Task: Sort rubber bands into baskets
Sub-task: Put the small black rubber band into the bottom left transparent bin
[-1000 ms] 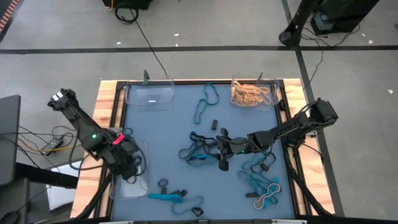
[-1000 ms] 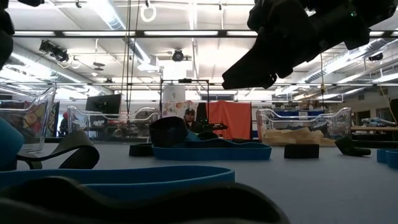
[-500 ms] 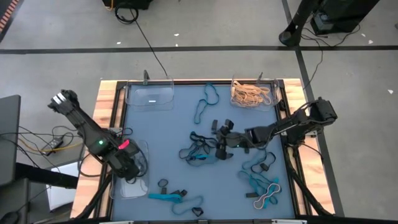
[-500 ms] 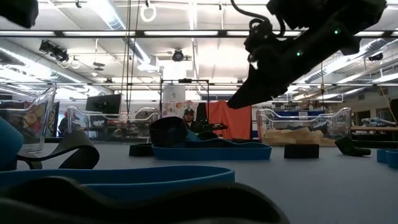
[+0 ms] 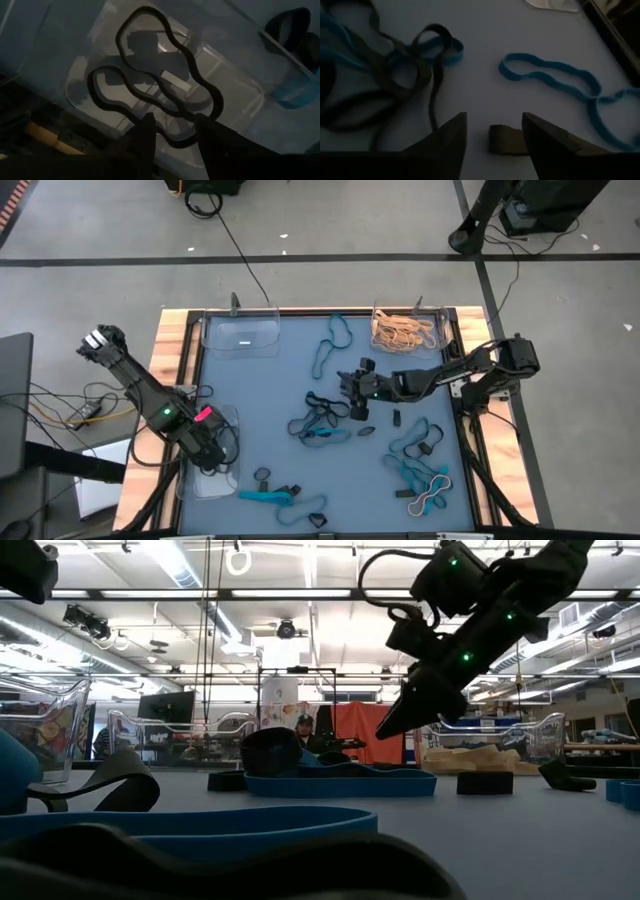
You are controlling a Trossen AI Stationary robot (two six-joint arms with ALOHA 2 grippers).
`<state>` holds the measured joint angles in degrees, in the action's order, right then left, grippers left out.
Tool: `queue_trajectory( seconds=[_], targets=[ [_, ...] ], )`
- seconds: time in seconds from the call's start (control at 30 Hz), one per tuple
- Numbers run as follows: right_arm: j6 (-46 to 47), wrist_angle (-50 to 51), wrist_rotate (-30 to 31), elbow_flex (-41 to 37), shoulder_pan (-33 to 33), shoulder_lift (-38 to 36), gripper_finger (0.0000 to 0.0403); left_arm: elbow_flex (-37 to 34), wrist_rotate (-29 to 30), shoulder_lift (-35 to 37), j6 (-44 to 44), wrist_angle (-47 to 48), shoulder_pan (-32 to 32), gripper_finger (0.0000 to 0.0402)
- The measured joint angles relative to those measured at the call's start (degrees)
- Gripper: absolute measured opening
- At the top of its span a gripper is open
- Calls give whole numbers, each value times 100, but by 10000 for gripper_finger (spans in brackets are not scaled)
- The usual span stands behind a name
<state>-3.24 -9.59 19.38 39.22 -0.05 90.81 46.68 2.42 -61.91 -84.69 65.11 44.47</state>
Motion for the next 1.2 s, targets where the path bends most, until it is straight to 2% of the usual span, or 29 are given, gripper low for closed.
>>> queue_trajectory(
  seconds=[0.13, 0.43, 0.6, 0.77, 0.9, 1.07, 1.13, 1.2],
  targets=[
    [-560, 38, -42, 0, -167, 0, 195, 0, 107, 0, -1, -3, 0, 141],
    [-559, 60, -552, 0, -400, 253, 191, 1, 570, 0, 8, -254, -22, 141],
    [-615, -213, -215, 0, -407, 745, 186, 158, 956, -2, 341, -675, -22, 141],
    [-630, -497, 63, 7, -500, 1091, 181, 415, 1611, 0, 585, -744, -22, 141],
    [-339, -572, 12, 20, -530, 1168, 140, 468, 2217, 0, 980, -1043, -22, 141],
    [46, -677, -191, -6, -426, 1100, 28, 468, 3212, -27, 1691, -1488, -24, 141],
    [196, -951, -414, -13, -347, 1016, 17, 468, 3647, -61, 2192, -1746, -22, 141],
    [361, -1301, -643, -9, -237, 888, 28, 468, 4085, -112, 2717, -2055, -33, 141]
  ],
)
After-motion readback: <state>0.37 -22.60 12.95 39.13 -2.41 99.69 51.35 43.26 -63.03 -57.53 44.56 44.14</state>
